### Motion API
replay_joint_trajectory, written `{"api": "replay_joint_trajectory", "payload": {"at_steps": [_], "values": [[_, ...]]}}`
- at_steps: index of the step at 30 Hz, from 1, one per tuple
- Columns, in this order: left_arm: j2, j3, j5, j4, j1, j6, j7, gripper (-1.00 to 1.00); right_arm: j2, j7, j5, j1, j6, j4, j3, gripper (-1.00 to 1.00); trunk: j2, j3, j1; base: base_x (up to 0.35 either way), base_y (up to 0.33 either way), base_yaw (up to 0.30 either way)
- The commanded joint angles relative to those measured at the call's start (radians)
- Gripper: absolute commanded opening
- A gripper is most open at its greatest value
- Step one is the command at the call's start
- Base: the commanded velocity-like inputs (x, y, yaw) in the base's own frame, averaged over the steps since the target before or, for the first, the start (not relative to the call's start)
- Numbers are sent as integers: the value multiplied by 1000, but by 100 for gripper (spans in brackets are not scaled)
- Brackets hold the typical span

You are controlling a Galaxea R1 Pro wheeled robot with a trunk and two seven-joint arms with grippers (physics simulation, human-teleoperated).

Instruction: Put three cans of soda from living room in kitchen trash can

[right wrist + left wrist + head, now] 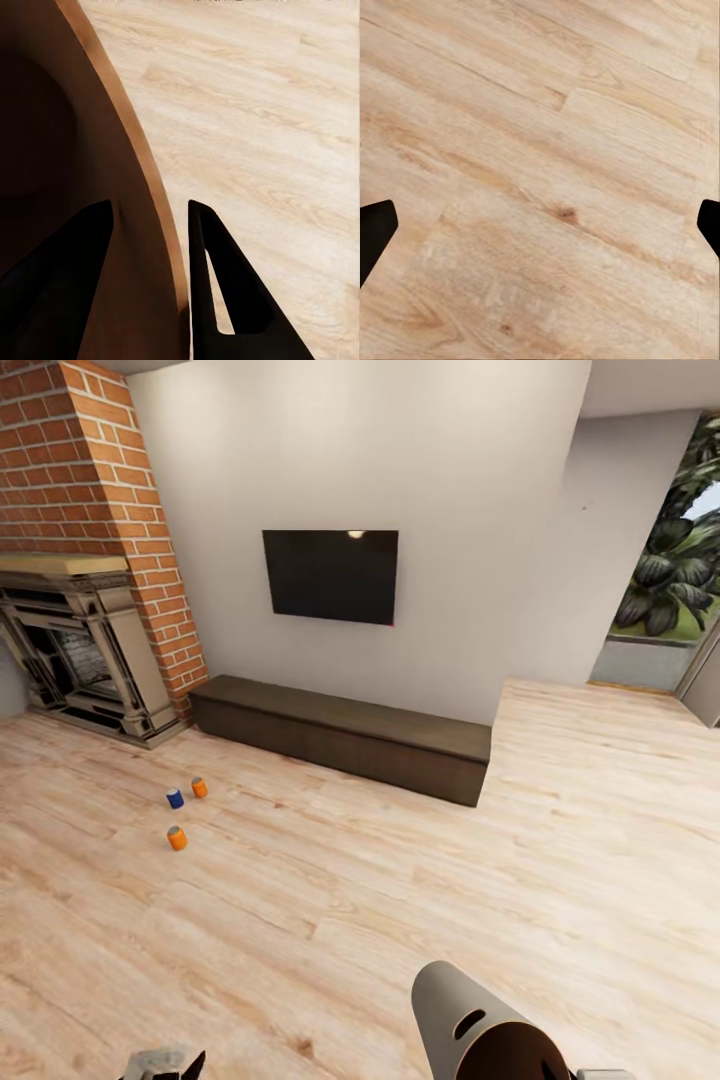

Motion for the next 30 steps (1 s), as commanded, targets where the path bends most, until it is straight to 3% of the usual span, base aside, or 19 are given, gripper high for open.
{"api": "replay_joint_trajectory", "payload": {"at_steps": [1, 7, 11, 13, 17, 26, 30], "values": [[2, 0, 0, -3, -54, 52, 2, 100, 0, 6, 1, 0, 0, -2, -3, -100, 0, 0, 0, 170, 96, 12], [22, 0, 7, -6, -179, 161, -1, 100, -1, 6, 1, 0, 0, -2, -3, -100, 0, 0, 0, 173, 91, 4], [41, 1, 51, -3, -217, 187, -13, 100, -1, 6, 1, 0, -1, -2, -4, -100, 0, 0, 0, 175, 88, 1], [47, 1, 102, -1, -223, 189, -43, 100, -1, 6, 1, 0, -1, -2, -3, -100, 0, 0, 0, 174, 88, 0], [50, -1, 139, 0, -225, 172, -77, 100, -1, 6, 1, 0, -1, -3, -2, -100, 0, 0, 0, 144, 53, 0], [56, -2, 151, -1, -219, 118, -91, 100, -3, 10, 2, 0, 1, -12, -2, -100, 0, 0, 0, 39, 8, 0], [68, -2, 153, 0, -217, 116, -94, 100, -3, 13, 6, -2, 6, -93, -1, -100, 0, 0, 0, 4, 1, 0]]}}
